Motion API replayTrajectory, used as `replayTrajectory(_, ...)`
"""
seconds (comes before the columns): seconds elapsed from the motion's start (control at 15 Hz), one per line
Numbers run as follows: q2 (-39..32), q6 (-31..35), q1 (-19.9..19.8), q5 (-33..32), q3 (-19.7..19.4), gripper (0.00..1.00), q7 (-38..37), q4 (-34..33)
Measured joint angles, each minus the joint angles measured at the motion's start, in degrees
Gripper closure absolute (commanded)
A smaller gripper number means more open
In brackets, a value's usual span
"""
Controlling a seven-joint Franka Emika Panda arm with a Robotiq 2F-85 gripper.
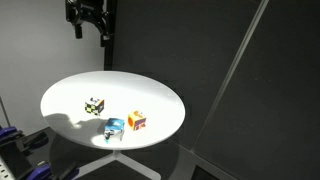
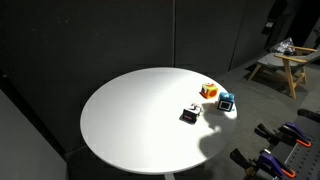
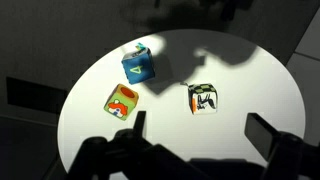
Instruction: Move the middle square toy backwards then flip it over to the left.
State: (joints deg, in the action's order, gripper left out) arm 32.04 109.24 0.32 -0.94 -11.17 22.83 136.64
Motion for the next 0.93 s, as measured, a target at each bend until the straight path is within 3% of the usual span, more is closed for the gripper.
replayTrajectory(0.6, -0.2, 0.0, -0.1, 0.0, 0.3, 0.0, -0.6, 0.0)
replayTrajectory(0.93, -3.0, 4.7, -1.1, -0.5, 2.8, 0.0, -7.6, 0.0)
